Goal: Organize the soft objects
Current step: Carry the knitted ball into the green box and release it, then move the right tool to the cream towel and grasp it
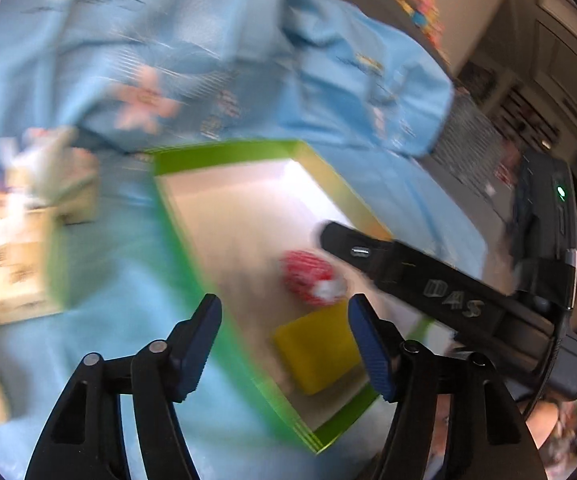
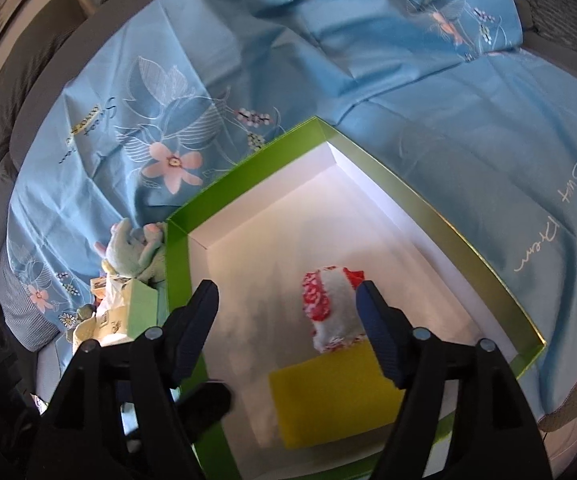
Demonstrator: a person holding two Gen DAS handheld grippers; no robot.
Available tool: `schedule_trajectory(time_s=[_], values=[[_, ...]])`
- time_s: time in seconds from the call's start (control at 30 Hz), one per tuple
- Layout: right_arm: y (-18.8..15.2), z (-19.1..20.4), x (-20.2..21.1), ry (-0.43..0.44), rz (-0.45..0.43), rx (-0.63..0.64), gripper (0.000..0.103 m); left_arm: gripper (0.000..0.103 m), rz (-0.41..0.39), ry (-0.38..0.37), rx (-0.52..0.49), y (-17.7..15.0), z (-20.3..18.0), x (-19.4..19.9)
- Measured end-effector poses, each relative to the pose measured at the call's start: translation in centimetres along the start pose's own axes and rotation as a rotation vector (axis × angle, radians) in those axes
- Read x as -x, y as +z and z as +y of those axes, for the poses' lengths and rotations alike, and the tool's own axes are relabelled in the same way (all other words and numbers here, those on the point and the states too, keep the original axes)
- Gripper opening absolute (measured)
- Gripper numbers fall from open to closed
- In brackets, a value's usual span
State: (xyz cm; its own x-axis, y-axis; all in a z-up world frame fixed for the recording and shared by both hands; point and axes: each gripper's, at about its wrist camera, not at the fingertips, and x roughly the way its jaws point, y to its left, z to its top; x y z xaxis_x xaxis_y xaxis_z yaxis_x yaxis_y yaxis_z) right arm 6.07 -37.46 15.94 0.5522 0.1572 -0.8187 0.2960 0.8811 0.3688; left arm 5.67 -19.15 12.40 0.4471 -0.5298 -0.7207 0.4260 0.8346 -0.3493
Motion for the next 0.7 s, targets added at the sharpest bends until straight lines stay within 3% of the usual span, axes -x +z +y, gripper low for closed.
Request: schedule_trajectory(time_s=[0.07, 0.3, 0.47, 0.7], values=[[-0.3, 1.0, 0.6, 0.026, -0.018, 0.029, 0.088, 0.069, -0.06, 0.063, 0.014, -0.6, 1.8, 2.6], [-2.1, 6.4, 1.0, 0.126, -0.023, 0.132, 0.088, 0.072, -0.206, 0.22, 0.182, -4.5, 10.4, 10.5], [-4.6, 11.5, 0.2, 0.242, 0.028, 0.243, 0.088, 0.073, -0.221, 0.397, 0.303, -9.2, 16.6, 13.9], [-10.4, 18.6, -3.9, 0.355, 0.16, 0.383, 0.088, 0.073, -0.227, 0.418, 0.525, -15.4, 23.9, 15.0]])
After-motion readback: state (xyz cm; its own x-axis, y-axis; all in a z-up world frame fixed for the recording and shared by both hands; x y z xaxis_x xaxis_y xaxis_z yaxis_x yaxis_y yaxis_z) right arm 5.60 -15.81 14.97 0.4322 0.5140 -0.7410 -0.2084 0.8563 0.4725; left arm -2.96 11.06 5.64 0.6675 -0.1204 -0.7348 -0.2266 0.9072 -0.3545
